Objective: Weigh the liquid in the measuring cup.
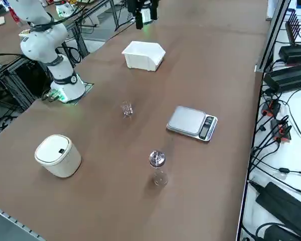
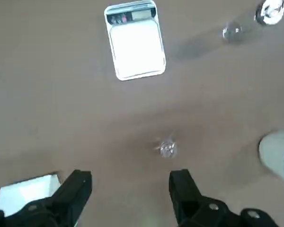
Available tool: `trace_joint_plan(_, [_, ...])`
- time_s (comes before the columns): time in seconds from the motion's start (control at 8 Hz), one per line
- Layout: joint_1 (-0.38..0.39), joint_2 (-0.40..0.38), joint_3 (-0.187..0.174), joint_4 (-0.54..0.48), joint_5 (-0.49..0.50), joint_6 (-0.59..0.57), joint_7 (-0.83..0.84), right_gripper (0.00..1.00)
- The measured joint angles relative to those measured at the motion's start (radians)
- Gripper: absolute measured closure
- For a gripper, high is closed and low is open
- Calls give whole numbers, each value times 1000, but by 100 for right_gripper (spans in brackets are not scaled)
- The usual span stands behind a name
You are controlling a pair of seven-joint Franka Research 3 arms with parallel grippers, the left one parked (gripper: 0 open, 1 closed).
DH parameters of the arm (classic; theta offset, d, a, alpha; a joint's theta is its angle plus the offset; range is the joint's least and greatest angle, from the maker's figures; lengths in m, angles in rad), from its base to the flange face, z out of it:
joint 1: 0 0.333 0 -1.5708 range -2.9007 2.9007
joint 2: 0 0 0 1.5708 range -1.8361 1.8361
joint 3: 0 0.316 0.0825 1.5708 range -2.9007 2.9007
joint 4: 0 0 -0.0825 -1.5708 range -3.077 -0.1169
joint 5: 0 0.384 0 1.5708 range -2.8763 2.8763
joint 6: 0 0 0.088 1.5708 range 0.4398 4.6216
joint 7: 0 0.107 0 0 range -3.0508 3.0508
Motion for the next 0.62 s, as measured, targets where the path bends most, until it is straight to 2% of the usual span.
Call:
trace_joint_plan(0.25, [60,3,2,-69,-20,48,207,0])
trace_joint_plan(0.62, [224,30,6,-229,-214,133,610,0])
